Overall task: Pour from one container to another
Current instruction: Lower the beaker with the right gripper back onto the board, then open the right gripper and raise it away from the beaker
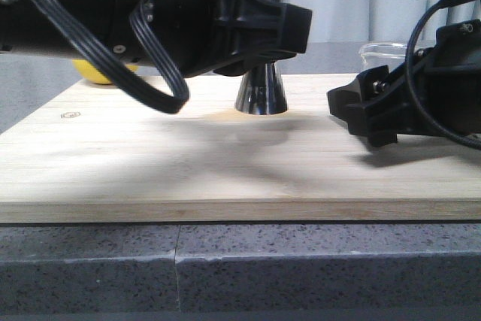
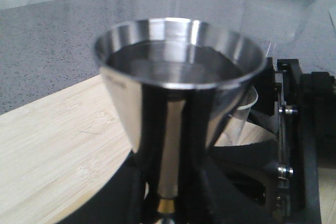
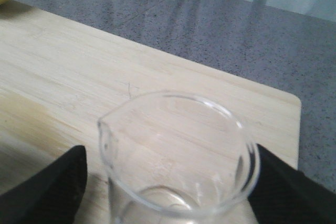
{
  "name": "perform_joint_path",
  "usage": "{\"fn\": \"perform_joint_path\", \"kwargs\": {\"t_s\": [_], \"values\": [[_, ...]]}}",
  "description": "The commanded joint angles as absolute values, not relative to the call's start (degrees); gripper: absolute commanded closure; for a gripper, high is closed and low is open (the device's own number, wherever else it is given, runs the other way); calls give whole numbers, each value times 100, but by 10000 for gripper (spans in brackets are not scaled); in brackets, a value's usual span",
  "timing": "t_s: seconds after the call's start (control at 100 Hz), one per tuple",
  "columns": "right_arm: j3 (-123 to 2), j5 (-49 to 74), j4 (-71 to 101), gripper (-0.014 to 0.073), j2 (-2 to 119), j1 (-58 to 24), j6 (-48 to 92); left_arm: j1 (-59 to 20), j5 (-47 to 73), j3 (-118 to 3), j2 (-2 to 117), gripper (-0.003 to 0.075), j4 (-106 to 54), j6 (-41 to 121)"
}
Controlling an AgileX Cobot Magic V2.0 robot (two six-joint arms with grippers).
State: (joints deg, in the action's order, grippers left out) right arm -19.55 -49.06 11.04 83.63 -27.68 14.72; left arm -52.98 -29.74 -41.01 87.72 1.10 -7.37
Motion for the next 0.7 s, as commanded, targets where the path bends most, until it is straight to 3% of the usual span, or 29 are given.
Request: {"fn": "perform_joint_path", "kwargs": {"t_s": [0.0, 0.69], "values": [[-2085, -5409, 1006, 9, 8211, -2762, 1464, -5284, -3494, -4284, 8523, 739, 100, -748], [-2345, -5057, 1006, -4, 7327, -2875, 1464, -5139, -3494, -4284, 8500, 739, 100, -748]]}}
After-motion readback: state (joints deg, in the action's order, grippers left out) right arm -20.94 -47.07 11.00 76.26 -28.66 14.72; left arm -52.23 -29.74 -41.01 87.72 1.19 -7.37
